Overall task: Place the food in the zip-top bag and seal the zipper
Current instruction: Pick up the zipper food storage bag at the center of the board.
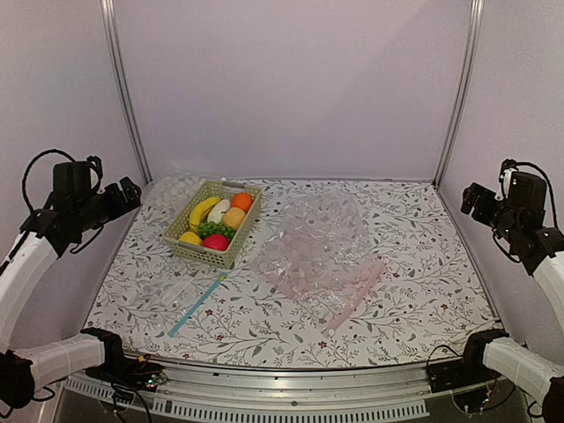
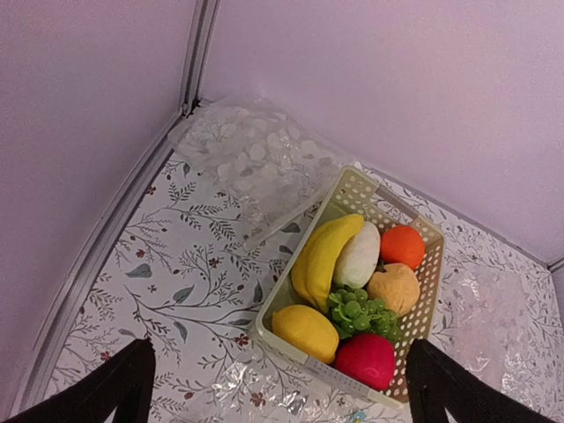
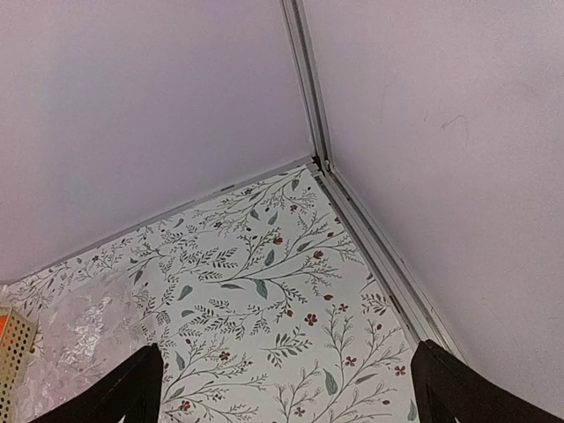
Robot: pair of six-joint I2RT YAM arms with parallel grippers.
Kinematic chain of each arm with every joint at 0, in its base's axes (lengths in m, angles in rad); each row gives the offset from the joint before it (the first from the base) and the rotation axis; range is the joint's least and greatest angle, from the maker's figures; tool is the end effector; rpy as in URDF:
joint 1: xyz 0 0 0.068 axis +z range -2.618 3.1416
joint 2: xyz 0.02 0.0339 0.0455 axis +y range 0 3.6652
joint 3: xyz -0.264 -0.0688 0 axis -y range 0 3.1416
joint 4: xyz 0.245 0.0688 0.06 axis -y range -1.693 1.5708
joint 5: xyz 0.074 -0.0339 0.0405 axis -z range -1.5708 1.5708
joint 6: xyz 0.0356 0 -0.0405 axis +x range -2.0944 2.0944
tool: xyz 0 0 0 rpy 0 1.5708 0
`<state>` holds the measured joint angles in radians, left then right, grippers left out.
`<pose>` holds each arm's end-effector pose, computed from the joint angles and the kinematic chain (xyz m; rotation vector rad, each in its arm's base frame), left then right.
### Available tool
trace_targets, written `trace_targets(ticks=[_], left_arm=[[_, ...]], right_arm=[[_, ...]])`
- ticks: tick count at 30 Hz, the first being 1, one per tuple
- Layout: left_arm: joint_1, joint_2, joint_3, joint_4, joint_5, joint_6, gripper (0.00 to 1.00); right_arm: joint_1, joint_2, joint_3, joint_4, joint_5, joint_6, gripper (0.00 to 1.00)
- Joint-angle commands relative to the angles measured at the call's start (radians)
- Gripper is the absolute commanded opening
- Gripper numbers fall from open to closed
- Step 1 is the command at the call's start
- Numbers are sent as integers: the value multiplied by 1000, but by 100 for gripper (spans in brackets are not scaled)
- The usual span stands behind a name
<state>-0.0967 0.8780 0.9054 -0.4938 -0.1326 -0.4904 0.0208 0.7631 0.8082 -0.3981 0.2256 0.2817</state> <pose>0.1918 -0.0139 0.3342 -0.4806 1.9834 -0.2339 0.1734 -0.0044 0.3294 0.3977 1.8727 -0.0132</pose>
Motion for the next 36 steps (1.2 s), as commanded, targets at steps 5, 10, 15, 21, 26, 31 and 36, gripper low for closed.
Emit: trace_targets(ticks=[5,10,15,21,26,31,36], left_arm=[[-8,17,30,-87,66,55,100],[-14,31,27,-82,207,75,100],[-81,-18,-23,-86,217,31,100],[-322,-65,-208,49,152,-196,100],[-555,20,-319,306,100,-296,100],[-677,283,-295,558,200,-389,100],[-772,525,-243,712,236,-480,99]], right_arm=[[3,-17,16,-73,-124,57,99],[4,-19,44,-80,-213,66,99],[3,-9,44,-66,-344,107,99],[23,31,28,-76,-544,155,94],[137,72,-3,-86,-484,175,92],[229,122,-29,-81,-428,202,92],[237,134,-46,-37,-439,222,93]])
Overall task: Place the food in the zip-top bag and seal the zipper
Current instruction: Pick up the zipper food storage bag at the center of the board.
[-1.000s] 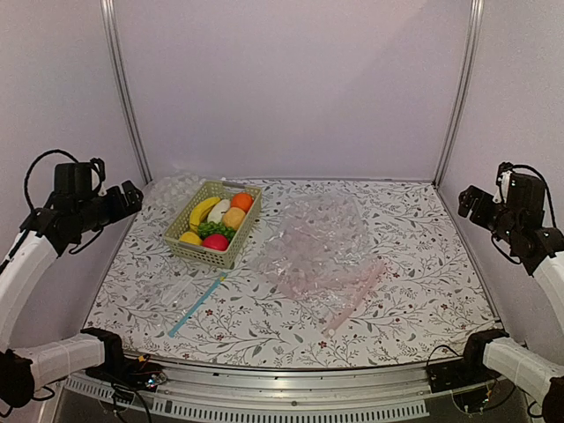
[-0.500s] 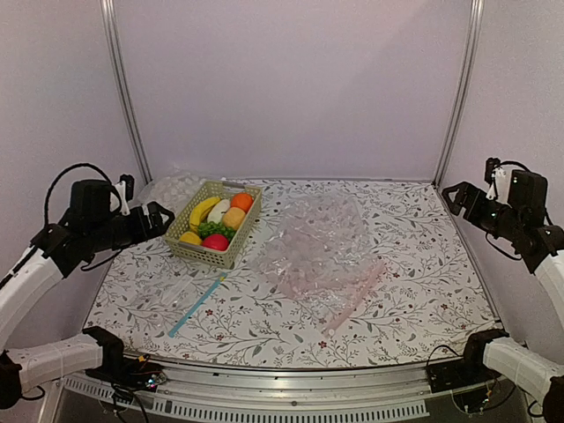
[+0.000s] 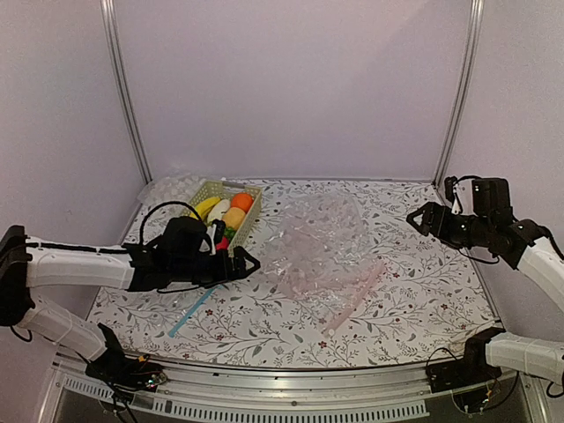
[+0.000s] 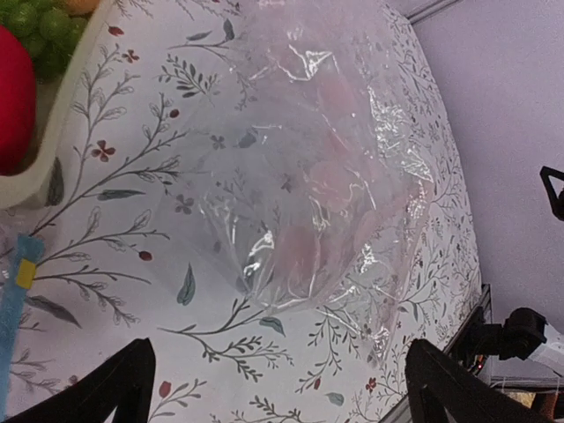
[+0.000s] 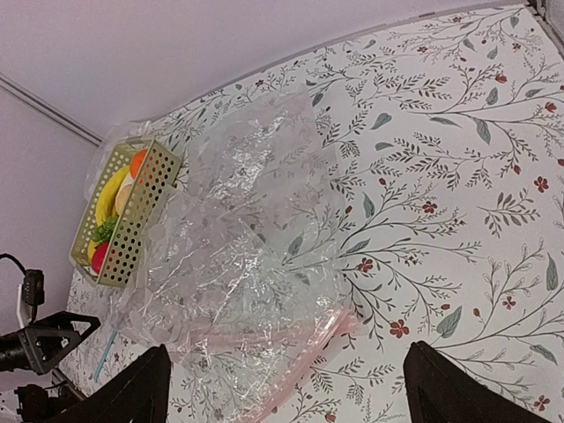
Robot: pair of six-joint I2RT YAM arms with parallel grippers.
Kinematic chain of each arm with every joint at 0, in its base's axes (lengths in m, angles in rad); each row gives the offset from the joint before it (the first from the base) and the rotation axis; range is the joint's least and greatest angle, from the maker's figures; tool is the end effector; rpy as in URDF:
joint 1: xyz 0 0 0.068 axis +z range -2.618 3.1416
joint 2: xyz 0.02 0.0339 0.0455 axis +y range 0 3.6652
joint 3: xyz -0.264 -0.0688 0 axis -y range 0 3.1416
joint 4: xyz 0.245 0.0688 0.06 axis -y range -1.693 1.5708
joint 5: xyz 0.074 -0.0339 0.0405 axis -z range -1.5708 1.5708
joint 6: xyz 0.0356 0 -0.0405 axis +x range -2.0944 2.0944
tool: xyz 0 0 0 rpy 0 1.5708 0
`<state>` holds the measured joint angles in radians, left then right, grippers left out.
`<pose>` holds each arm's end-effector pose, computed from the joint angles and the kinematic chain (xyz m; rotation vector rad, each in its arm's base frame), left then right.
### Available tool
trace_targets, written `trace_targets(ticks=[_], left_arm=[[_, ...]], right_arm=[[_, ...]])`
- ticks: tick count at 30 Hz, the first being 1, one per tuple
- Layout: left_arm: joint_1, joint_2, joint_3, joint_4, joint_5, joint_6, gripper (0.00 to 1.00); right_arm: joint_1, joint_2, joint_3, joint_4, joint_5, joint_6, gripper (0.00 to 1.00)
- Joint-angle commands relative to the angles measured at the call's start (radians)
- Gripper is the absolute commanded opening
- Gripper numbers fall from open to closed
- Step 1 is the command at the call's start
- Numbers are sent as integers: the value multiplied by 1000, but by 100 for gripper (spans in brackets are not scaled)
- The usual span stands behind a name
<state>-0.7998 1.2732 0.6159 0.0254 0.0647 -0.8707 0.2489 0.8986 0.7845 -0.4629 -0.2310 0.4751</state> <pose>0.1806 -0.1892 0.1990 -0.0454 2.3874 -0.9498 0.1888 0.0564 0.2925 0.1109 2.2035 0.6618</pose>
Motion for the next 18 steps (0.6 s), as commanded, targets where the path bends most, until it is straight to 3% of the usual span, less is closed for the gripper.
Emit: trace_targets(ticks=[1,6,7,9,11,18], left_arm=[[-78,157,57,203,32,-113,100],[-92,236,59,275,32,-163,99],[-94,248,60,280,31,-166,96],[-98,275,63,282,26,-170,77],[-98,301,62,284,16,-175,66],[-101,358,58,340,-14,-206,50]], right_arm=[[10,-9,-23,34,17,31,93],[10,-34,-21,43,8,34,93],[10,-36,-21,43,6,32,93],[10,-37,-21,43,-1,31,93],[10,-35,-21,44,-9,29,93],[10,-47,-20,49,-34,29,93]])
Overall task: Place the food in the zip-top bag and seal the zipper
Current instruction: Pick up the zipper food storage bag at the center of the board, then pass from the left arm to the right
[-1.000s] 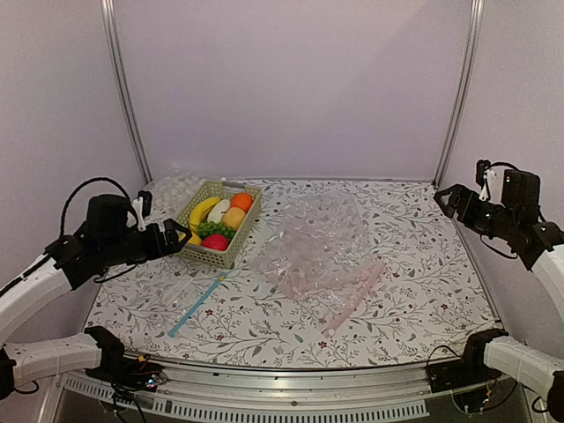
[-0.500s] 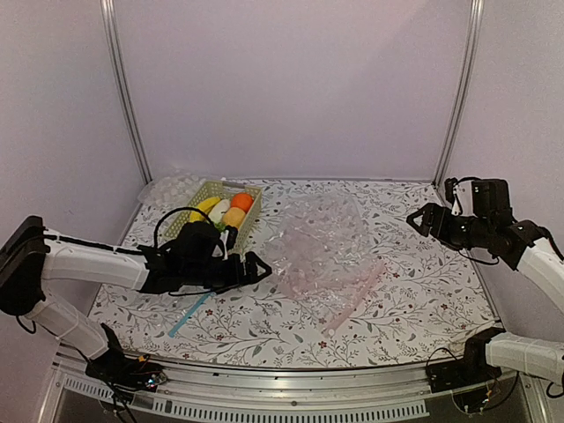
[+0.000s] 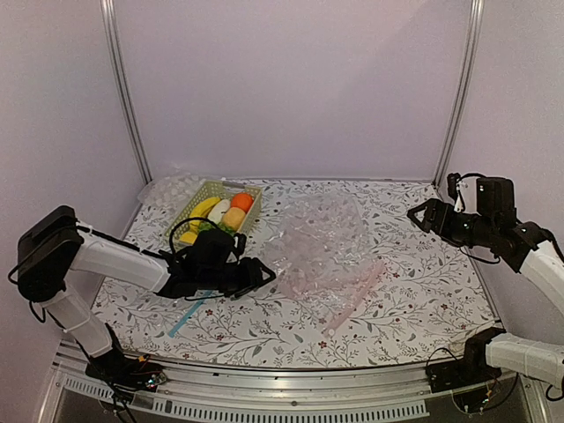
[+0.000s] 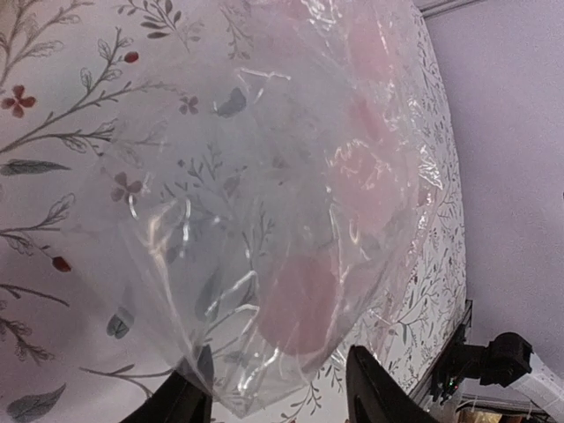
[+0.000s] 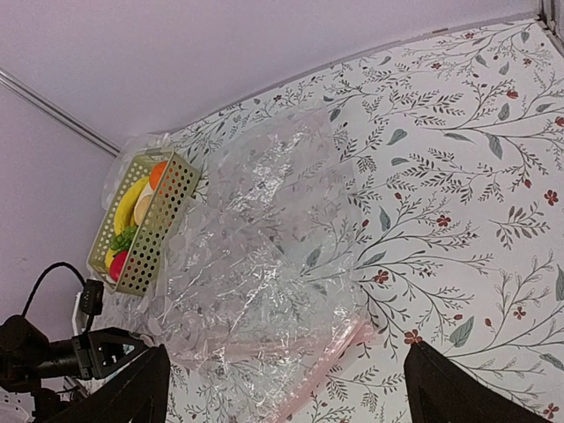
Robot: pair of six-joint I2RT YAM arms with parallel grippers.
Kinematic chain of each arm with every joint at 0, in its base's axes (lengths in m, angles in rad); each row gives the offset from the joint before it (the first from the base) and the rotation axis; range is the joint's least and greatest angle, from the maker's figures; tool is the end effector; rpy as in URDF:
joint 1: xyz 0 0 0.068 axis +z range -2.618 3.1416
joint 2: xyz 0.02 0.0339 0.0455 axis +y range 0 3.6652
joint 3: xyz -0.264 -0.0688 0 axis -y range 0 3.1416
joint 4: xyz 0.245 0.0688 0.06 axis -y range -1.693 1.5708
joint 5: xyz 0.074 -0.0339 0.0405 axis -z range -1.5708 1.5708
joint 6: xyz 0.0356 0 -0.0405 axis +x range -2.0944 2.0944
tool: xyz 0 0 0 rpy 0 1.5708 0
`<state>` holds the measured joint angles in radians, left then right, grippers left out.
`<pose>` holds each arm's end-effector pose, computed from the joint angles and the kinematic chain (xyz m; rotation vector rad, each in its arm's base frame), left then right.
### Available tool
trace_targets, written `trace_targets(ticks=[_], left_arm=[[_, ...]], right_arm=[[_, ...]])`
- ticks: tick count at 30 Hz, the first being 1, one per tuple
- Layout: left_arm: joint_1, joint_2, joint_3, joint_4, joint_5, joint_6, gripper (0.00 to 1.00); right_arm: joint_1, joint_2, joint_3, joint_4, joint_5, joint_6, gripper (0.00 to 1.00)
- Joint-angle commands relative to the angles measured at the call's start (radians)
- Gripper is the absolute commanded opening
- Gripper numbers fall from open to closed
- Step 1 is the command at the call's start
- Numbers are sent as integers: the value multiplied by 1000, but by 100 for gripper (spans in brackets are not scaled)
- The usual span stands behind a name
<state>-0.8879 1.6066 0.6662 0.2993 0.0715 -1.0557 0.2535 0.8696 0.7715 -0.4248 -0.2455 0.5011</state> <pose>0.1937 -0.2422 0.1493 -0.1624 2.4576 -1.0696 0.1851 0.0569 0.2967 0.1135 2.1539 0.7047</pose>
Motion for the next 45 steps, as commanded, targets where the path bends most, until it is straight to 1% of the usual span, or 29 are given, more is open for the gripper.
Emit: trace_targets(ticks=[1,2,5,8,10,12,16,18,21,24,25,27,30,33,35,40,43,45], left_arm=[[-13,30,13,71,-21,-20,44],[-13,37,22,67,-21,-14,39],[-15,56,54,27,-33,5,32],[-16,61,56,23,-56,9,21],[-16,51,60,9,-68,20,11],[-18,31,81,-64,-107,49,0],[-33,-48,154,-240,-163,173,0],[-34,-103,173,-283,-162,223,0],[-33,-178,191,-296,-110,301,0],[-34,-238,225,-362,-24,418,0],[-35,-259,230,-364,9,462,0],[-36,-304,240,-373,75,539,0],[-34,-371,266,-417,157,621,0],[-32,-429,297,-456,231,663,0],[-31,-460,322,-472,305,683,0],[-28,-479,384,-512,463,703,0],[-26,-481,424,-537,483,708,0],[-21,-481,454,-552,430,686,0]], right_arm=[[6,-24,-9,11,-18,2,93],[6,-27,-9,11,-16,1,93],[6,-27,-7,4,-14,-3,93],[5,-20,-5,-1,-18,-6,93],[6,-21,-6,-6,-21,-9,93],[6,-25,-9,-12,-21,-22,93],[16,-24,-3,-34,-61,-65,93],[35,-26,0,-46,-66,-97,93],[56,-18,0,-57,-41,-114,93],[66,4,-16,-28,-74,-112,92],[70,13,-23,-5,-105,-111,92],[74,24,-47,71,-222,-113,92],[80,27,-63,184,-368,-99,92],[92,35,-38,176,-402,-118,93],[97,49,-22,152,-412,-149,93],[137,112,27,147,-448,-178,88],[187,164,62,148,-445,-193,85],[241,186,80,149,-391,-197,84]])
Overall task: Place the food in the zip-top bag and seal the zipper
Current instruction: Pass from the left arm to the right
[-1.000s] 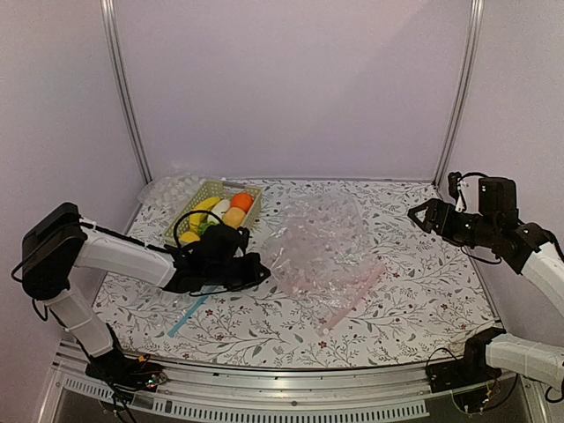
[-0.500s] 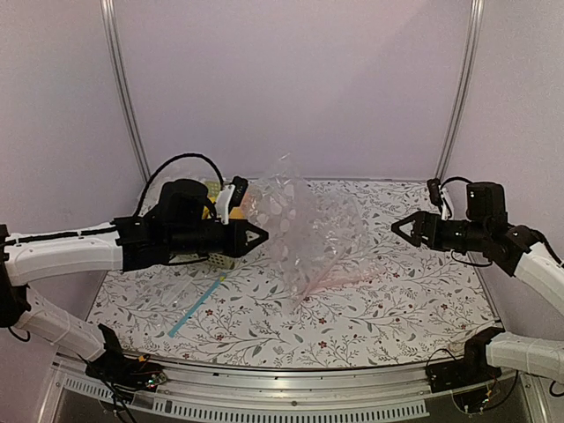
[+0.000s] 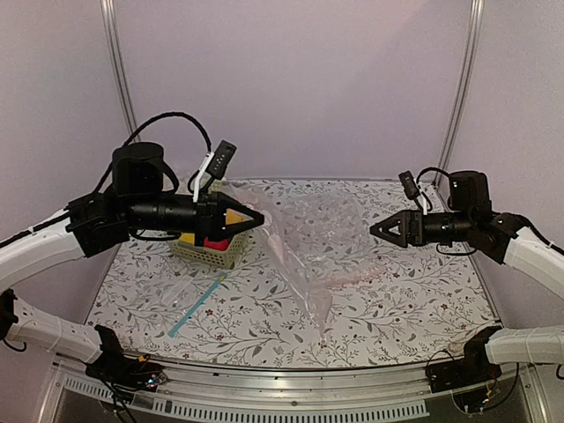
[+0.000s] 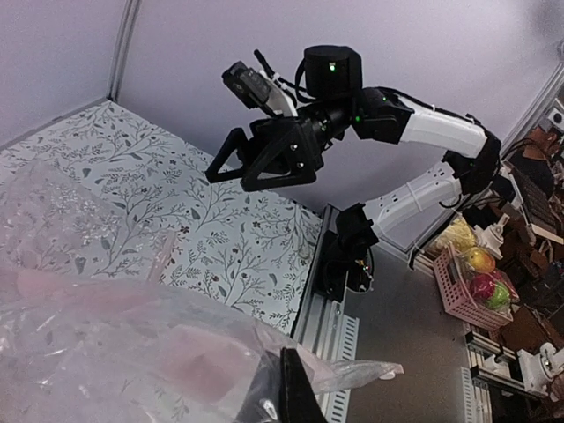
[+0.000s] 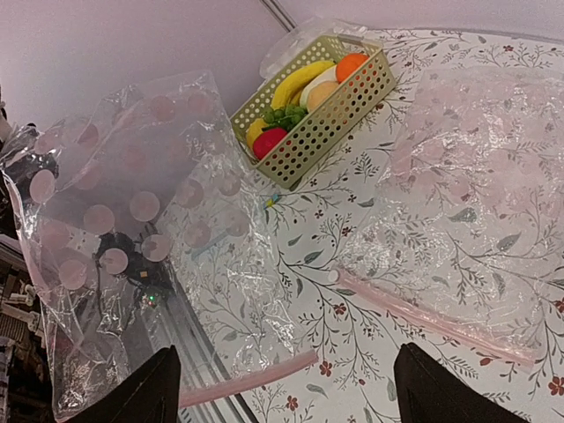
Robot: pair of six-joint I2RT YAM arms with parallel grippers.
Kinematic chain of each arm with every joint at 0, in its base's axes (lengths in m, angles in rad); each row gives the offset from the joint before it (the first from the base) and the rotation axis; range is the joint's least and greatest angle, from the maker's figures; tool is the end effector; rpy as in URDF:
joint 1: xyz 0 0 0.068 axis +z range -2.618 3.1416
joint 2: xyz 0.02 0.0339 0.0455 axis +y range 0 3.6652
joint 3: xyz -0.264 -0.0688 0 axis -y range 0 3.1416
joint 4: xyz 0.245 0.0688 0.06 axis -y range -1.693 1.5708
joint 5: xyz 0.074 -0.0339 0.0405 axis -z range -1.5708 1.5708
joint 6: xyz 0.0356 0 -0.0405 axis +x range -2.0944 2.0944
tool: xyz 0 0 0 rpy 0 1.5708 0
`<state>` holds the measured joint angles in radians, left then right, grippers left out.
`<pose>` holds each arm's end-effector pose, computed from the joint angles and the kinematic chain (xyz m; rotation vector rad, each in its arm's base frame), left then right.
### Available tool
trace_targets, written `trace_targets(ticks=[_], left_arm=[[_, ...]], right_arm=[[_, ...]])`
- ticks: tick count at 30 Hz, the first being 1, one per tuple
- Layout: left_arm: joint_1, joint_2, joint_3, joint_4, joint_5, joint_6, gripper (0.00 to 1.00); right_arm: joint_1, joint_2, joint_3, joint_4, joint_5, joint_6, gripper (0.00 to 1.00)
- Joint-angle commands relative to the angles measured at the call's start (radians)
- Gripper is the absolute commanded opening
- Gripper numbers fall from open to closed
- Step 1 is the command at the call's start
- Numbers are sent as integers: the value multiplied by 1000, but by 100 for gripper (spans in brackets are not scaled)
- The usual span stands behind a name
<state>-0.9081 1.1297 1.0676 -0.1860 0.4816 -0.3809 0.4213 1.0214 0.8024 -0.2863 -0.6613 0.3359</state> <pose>0.1456 -0.2134 0.3710 0.8778 1.8058 -1.3093 0.1952 0.1114 0.2946 -0.5186 2.0974 1.1369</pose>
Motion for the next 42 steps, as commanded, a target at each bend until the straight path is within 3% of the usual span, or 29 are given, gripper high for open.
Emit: trace_targets(ticks=[1,9,15,18,22,36,42], left_arm=[[6,-2,67,-73,-26,-17,0],[61,49,47,40,-195,-372,0],[64,68,13,54,-288,-452,0],[64,80,2,59,-305,-476,0],[65,90,-5,67,-317,-501,0],[87,73,-2,76,-349,-530,0],[96,64,-6,67,-352,-534,0]], right_arm=[[107,34,52,14,62,-39,84],[380,-19,67,80,361,-51,90],[567,8,73,154,564,-69,90],[613,36,73,188,612,-75,91],[700,88,98,185,783,-121,91],[792,269,56,274,954,-139,77],[791,249,2,351,960,-131,58]])
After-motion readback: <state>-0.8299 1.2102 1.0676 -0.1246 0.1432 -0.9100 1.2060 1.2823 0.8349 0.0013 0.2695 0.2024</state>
